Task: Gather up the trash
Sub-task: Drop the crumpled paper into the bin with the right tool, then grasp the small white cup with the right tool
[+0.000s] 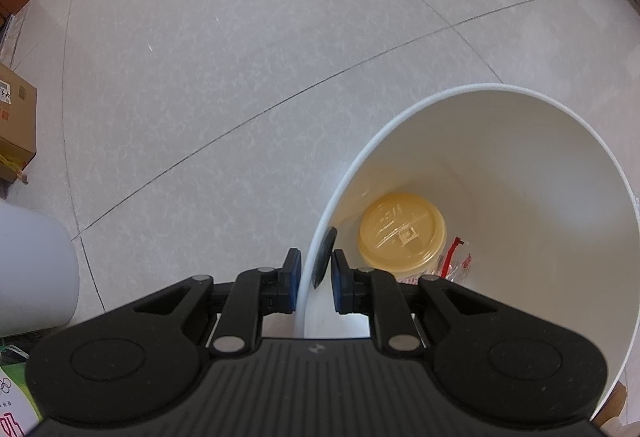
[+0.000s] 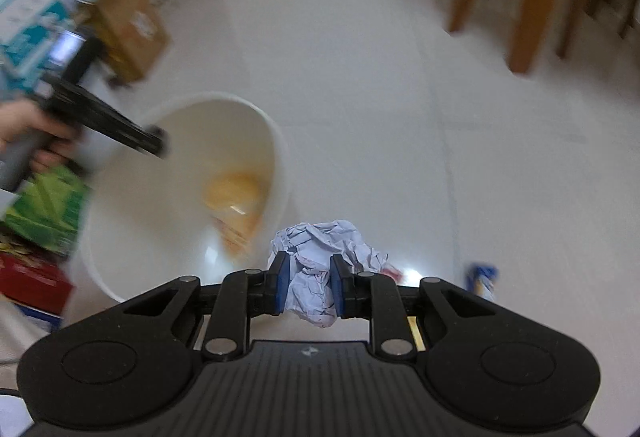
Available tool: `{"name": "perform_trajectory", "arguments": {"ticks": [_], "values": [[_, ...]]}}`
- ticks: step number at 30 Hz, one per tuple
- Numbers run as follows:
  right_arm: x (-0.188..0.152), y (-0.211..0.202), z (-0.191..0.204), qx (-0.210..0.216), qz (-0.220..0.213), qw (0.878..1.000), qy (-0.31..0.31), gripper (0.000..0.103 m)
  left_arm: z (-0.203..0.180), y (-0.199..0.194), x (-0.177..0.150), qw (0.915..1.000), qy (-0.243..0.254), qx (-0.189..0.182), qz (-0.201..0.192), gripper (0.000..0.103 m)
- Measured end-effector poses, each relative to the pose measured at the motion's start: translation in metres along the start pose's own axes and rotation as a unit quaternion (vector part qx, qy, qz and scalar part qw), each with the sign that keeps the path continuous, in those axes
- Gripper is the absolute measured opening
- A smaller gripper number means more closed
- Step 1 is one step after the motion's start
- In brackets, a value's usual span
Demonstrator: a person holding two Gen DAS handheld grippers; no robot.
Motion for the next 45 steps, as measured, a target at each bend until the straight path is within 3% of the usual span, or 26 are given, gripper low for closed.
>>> {"name": "perform_trajectory", "arguments": {"ticks": [4,6,8,9,18,23,29,37,41,45], "values": [[0.029,0.000,0.029,0.028,-0.018,0.999,-0.022,0.026,-0.001,0.001,0.000,1.0000,0.002,0.002,-0.001,0.014],[0.038,0.004,0.044,0.039,-0.021,0.998,-0.038,0.034,-0.002,0.001,0.000,1.0000,0.001,0.002,-0.001,0.014],[0.041,0.004,0.054,0.036,-0.022,0.998,-0.056,0.064,-0.001,0.001,0.000,1.0000,-0.001,0.001,-0.001,0.014],[0.042,0.004,0.058,0.029,-0.025,0.997,-0.066,0.069,-0.001,0.001,-0.001,1.0000,-0.001,0.001,-0.001,0.014],[0.019,-0.003,0.025,0.006,-0.015,1.000,-0.026,0.075,-0.001,0.001,-0.001,1.0000,-0.002,0.001,-0.002,0.014],[-0.005,-0.007,-0.006,-0.035,-0.013,0.999,0.001,0.084,-0.001,0.001,-0.001,1.0000,-0.003,0.003,-0.002,0.014],[-0.062,0.007,-0.041,-0.080,0.021,0.996,0.045,0.086,-0.002,0.001,-0.001,1.0000,-0.003,0.003,-0.002,0.014],[-0.185,0.054,-0.071,-0.118,0.118,0.980,0.110,0.086,-0.001,0.001,-0.001,1.0000,-0.003,0.004,-0.003,0.014],[-0.241,0.075,-0.089,-0.117,0.160,0.964,0.175,0.086,-0.001,0.001,-0.001,1.0000,-0.006,0.003,-0.002,0.014],[-0.299,0.094,-0.102,-0.116,0.192,0.939,0.261,0.086,-0.001,0.001,-0.001,1.0000,-0.006,0.003,-0.002,0.014]]}}
Point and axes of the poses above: each gripper's, at about its wrist camera, not at the fingertips, and y roughly the way its jaws point, z to its left, x to its top, the point moved 6 cm from there along y, roughly the way its jaws point, and after that the axes turned 13 degrees about -y, right-handed, at the moved point
